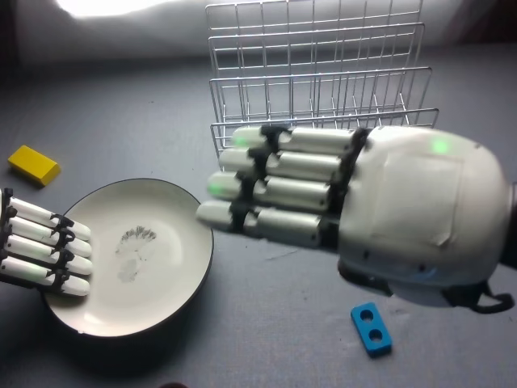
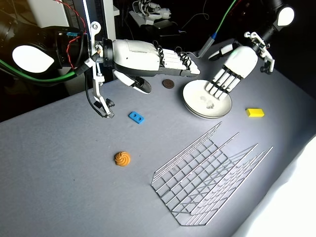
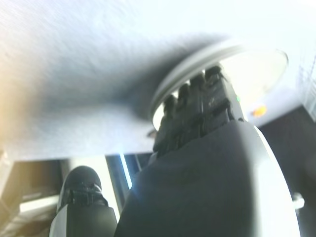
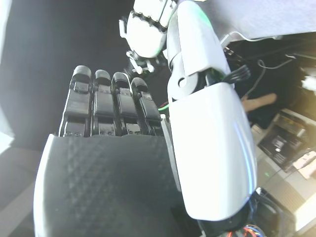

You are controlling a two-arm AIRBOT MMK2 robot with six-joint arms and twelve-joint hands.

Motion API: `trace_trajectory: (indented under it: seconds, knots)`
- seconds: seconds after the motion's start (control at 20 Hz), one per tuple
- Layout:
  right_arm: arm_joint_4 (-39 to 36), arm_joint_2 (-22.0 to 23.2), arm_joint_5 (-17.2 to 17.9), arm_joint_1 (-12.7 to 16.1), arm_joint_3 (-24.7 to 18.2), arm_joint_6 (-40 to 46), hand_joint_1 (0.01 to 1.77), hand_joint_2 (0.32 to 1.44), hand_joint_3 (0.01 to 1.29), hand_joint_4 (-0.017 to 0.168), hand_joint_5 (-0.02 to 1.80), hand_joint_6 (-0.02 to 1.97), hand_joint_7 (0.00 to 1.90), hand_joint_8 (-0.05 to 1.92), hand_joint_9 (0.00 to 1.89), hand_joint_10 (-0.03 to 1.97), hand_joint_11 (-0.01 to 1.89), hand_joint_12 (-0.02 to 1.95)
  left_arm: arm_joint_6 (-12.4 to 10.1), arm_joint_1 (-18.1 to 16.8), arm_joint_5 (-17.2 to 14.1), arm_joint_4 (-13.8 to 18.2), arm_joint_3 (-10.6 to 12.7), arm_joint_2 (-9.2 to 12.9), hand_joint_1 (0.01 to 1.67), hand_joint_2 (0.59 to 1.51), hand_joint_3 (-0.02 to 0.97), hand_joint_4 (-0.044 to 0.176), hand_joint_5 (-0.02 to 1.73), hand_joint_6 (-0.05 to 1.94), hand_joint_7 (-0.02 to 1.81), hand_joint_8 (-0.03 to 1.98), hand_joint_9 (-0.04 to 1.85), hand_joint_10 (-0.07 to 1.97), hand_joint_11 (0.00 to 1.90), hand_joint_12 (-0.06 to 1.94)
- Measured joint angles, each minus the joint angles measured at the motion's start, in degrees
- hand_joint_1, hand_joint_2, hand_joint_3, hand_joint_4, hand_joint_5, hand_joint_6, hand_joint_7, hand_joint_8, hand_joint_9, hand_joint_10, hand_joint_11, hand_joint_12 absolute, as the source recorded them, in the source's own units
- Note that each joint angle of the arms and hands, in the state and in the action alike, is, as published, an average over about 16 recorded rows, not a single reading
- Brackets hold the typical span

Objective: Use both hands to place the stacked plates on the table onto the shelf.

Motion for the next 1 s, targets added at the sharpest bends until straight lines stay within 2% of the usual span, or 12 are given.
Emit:
trace_trajectory:
  seconds: [0.2, 0.35, 1.0]
  knots:
    - [-0.4, -1.9, -0.6, -0.1, 1.0, -1.6, 1.31, 1.06, 0.02, 0.003, 0.02, 0.02, 0.02, 0.01, 0.02, 0.00, 0.02, 0.06, -0.6, -0.2, 0.9, 0.0, -0.6, -0.2, 0.02, 1.024, 0.019, 0.004, 0.01, -0.01, -0.01, -0.01, 0.01, -0.01, 0.01, -0.01]
    - [-0.3, -3.4, -1.2, -0.1, 2.1, -2.8, 1.32, 1.06, 0.02, 0.003, 0.02, 0.02, 0.02, 0.01, 0.03, 0.00, 0.02, 0.11, -1.5, -1.0, 2.0, 0.4, -1.9, -0.4, 0.02, 1.024, 0.019, 0.003, 0.00, -0.02, -0.01, -0.01, 0.01, -0.01, 0.01, -0.01]
    - [1.5, -12.9, -5.3, 1.5, 10.4, -4.6, 1.35, 1.05, 0.02, 0.003, 0.02, 0.02, 0.05, 0.01, 0.06, 0.00, 0.02, 0.38, -7.3, -7.5, 8.5, 4.2, -11.7, -0.3, 0.02, 1.028, 0.019, -0.002, 0.01, -0.01, -0.01, -0.02, 0.02, 0.00, 0.01, 0.01]
